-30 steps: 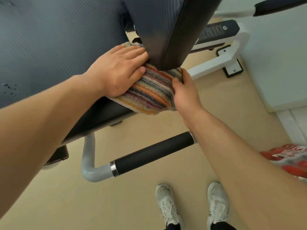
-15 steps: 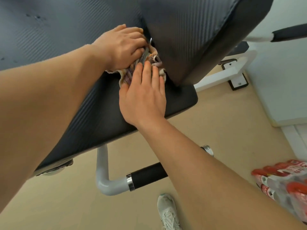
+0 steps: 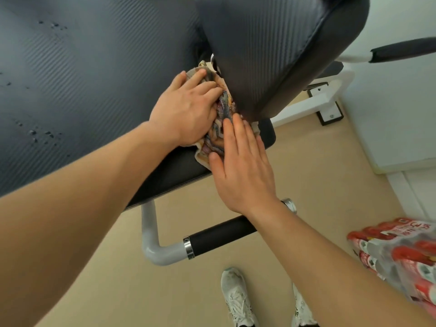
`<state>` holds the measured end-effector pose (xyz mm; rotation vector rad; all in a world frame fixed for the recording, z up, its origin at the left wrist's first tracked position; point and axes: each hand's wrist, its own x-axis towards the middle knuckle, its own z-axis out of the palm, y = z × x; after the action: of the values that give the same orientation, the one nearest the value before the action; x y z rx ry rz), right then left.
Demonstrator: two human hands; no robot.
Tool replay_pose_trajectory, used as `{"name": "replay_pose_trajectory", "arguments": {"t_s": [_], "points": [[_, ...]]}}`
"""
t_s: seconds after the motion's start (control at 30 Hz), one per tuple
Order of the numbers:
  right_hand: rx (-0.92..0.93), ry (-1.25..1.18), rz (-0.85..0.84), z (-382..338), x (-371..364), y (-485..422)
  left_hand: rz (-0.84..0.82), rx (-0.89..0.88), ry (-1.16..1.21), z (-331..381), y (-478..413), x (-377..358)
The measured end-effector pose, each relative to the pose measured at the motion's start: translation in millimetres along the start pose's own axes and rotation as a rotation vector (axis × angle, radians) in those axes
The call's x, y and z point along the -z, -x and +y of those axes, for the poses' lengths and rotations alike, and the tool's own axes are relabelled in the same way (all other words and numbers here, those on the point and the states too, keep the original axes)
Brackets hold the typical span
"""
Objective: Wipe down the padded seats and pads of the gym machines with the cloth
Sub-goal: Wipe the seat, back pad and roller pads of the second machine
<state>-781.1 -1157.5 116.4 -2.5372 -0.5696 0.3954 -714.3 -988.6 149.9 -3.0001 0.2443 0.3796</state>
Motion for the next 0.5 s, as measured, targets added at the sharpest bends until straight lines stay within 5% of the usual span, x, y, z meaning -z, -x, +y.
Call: {"name": "replay_pose_trajectory", "arguments": {"t_s": [0.27, 0.5], "points": [[-0.024, -0.032, 0.01, 32.7, 7.7, -10.6, 0.066, 0.181, 0.022, 47.8, 6.8, -17.7], [-0.13, -0.098, -0.205, -0.6, 11.2, 16.2, 0.006, 0.049, -0.017, 45.0, 82.2, -9.6]]}}
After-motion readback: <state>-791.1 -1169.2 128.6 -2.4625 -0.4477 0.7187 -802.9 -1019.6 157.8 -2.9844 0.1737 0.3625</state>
